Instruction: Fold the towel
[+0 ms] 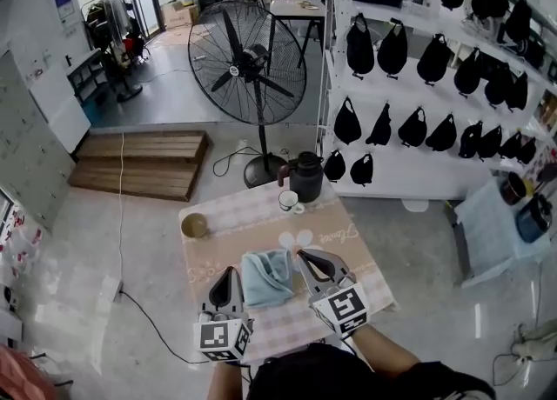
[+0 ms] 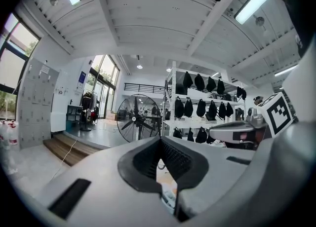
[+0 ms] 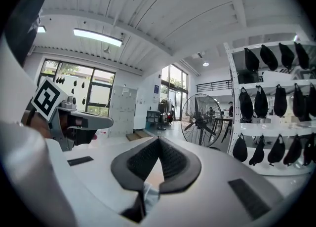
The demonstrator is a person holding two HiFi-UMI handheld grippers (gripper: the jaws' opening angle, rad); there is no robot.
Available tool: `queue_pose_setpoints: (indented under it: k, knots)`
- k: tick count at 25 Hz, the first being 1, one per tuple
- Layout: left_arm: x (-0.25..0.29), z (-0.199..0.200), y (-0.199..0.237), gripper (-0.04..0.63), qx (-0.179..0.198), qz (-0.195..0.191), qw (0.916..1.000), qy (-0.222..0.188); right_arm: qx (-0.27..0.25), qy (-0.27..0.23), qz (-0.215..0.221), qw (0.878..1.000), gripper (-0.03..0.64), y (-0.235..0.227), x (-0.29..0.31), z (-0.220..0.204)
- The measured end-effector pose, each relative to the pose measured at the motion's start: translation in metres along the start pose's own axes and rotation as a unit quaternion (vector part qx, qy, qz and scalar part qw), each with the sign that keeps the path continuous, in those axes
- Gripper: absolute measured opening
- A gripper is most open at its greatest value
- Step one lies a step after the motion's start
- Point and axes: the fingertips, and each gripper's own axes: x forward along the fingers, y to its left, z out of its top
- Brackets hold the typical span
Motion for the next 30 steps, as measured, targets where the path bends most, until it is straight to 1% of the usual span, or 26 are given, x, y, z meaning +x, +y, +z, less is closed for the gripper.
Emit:
queue_pose_setpoints:
  k: [8,14,19,25,30]
  knots:
    - [0.004,-0.004,-0.007,0.005,-0.002,-0.009,0.9999,0.007,0.001,-0.005,0.004,1.0,0.002,0.0,-0.002,-0.002]
    - [0.006,-0.003,-0.014,0.005,-0.001,-0.017,0.9998,0.007,0.003,-0.018,0.022,1.0,0.002,0.004,-0.005,0.007]
    - [0.009,-0.006,-0.015,0.005,-0.002,-0.016,0.9998,0.008,0.002,-0.013,0.012,1.0,0.0,-0.005,-0.01,0.001]
    - [0.012,-0.01,-0.013,0.005,-0.006,-0.009,0.9998,0.015,0.02,-0.015,0.007,1.0,0.0,-0.018,-0.016,0.0]
    - [0.008,-0.01,-0.012,0.005,-0.007,-0.005,0.9998,0.016,0.021,-0.011,0.004,1.0,0.002,-0.016,-0.018,-0.002]
